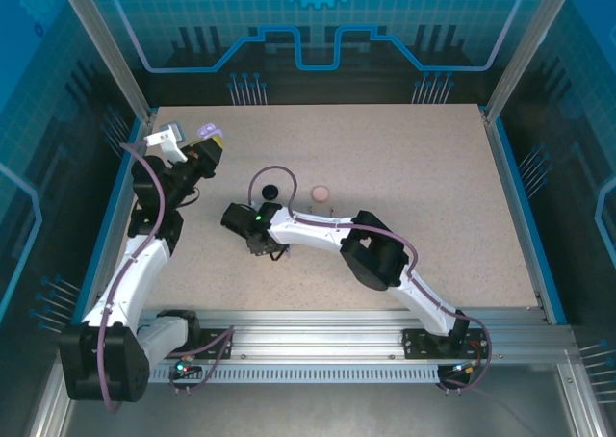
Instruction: Insert the wireless bluetooth earbuds into the charging case
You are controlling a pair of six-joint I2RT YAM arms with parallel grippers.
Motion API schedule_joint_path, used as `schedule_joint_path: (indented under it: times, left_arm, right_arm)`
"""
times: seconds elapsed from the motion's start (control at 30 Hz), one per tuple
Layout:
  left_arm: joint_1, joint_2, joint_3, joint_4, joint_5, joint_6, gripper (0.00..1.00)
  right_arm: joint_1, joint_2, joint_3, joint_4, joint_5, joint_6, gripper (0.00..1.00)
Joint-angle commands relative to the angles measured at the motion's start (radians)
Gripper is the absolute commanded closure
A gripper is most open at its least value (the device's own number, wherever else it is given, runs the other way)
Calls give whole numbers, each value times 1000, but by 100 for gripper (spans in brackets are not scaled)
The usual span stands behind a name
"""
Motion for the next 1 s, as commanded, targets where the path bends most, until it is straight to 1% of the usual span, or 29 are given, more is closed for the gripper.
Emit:
schedule_joint_path:
  times: [0.0, 0.57, 0.97]
  left_arm:
    - [12, -10, -13, 40, 18, -15, 100]
    - [11, -2, -16, 59, 37, -30, 100]
    - [10, -3, -33, 118, 55, -62, 100]
  right_arm:
    - [15, -4, -32, -35, -17, 25, 70]
    - [15, -39, -84, -2, 1, 26, 77]
    - [9, -213, -135, 65, 77, -44, 78]
